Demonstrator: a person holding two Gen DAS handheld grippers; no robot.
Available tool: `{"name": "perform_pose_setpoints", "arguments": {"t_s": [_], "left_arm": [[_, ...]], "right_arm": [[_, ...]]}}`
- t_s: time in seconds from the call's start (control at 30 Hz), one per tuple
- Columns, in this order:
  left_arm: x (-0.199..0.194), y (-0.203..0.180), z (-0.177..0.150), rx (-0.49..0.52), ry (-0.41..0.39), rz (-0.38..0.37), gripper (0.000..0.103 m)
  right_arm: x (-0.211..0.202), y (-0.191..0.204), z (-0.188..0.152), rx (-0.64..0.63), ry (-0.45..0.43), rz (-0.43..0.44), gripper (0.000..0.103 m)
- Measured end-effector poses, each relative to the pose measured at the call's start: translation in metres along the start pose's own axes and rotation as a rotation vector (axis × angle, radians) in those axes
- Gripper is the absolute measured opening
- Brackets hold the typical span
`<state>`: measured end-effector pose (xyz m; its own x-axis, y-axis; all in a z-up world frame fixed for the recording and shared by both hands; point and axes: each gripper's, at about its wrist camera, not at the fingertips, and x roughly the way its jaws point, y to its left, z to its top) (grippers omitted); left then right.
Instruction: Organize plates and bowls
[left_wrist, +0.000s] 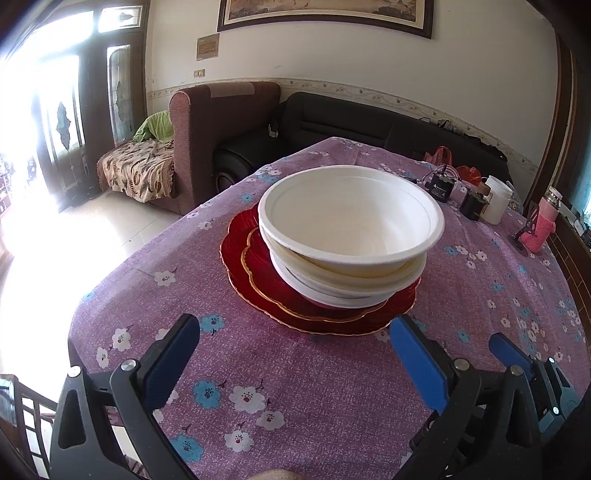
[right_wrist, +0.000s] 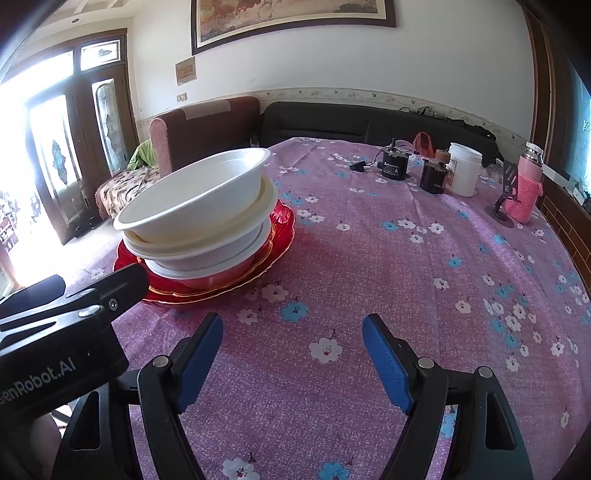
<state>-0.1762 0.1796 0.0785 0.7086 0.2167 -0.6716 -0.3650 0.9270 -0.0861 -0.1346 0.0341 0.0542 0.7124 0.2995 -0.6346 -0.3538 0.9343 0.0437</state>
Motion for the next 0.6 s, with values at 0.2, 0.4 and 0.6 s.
{"name": "perform_pose_setpoints", "arguments": {"t_s": [0.2,0.4,0.6], "left_arm": [[0.0034,0.0024,0.0007,-0.007,0.005,0.014,0.103],[0.0052,0.0044,0.0038,-0.006,-0.006,0.041,0.103],[0.0033,0.0059,0.0059,0.009,-0.024,0.09,0.103]], "right_arm": [[0.0013,0.0009,0.0002,-0.003,0.003,0.008,0.082],[0.002,0.0034,0.0002,-0.01,0.004,0.019,0.082],[0.0035,0.0007,0.0013,0.005,0.013,0.045,0.082]]}}
